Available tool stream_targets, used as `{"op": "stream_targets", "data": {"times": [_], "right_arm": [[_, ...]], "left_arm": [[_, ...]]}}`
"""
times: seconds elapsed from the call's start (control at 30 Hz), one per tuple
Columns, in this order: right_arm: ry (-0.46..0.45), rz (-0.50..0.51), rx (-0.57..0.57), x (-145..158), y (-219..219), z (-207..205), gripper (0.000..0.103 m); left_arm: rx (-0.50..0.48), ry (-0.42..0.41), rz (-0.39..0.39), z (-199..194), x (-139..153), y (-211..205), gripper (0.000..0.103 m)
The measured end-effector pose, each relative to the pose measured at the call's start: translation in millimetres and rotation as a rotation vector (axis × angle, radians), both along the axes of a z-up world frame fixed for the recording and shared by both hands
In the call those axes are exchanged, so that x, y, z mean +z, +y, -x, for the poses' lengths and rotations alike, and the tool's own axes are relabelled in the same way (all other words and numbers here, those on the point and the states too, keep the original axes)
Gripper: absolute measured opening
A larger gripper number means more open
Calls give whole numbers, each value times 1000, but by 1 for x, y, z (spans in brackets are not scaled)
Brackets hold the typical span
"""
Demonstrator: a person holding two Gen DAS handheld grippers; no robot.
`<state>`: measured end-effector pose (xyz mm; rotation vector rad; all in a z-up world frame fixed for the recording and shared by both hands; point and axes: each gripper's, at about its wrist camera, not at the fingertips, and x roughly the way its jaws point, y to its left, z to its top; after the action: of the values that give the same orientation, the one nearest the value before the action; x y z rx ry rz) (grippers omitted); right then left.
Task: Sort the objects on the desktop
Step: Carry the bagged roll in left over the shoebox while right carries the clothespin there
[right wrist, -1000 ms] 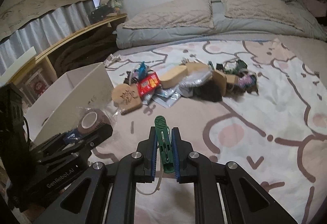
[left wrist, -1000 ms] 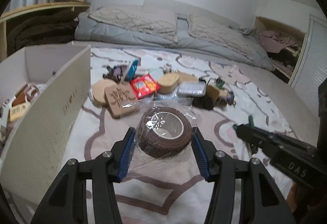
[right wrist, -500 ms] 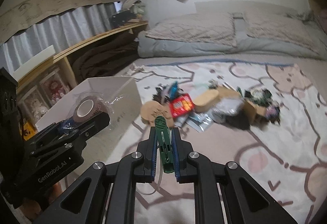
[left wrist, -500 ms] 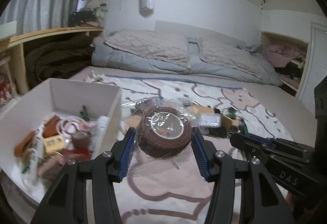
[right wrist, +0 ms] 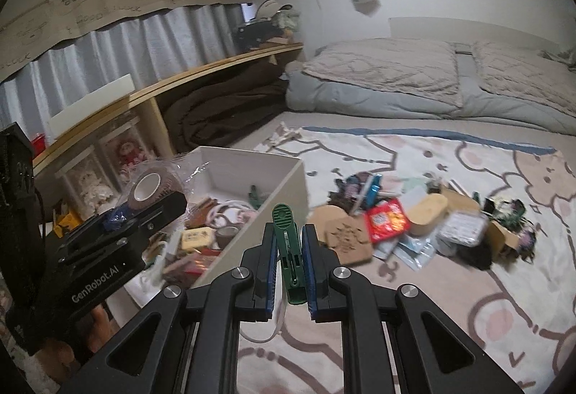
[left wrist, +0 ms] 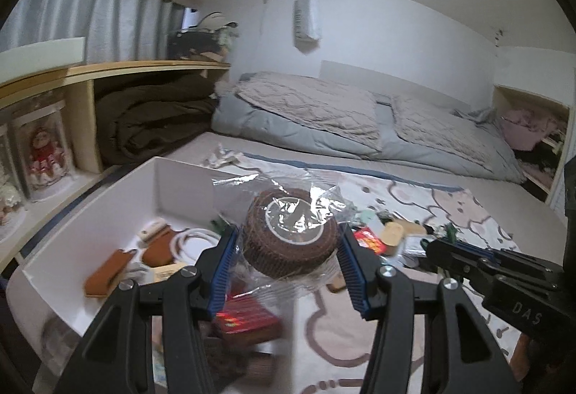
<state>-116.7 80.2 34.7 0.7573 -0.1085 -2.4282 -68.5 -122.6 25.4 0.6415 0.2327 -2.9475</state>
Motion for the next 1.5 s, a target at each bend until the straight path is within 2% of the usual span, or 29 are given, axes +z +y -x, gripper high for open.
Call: {"op": "stream_targets", "data": {"times": [0.33,0.67,0.97,1.17,1.5], "right_arm": [[-20,-3,64,3,-45,4,14],[-53,-12,121,-4,-81,6,14],[-93,-32,191,-11,-115,8,14],[-145,-25,244,-17,-138,10,14],[-302,26,292,-32,-177,30,14]], "left_arm": [[127,-45,-10,-5,2,-71,53],[193,-123,-12,1,-20,-116,53],[172,-204,5,12,-39,-127,53],[149,-257,45,18,-47,-128,54],[161,-277,23,17,-50,-141,54]]}}
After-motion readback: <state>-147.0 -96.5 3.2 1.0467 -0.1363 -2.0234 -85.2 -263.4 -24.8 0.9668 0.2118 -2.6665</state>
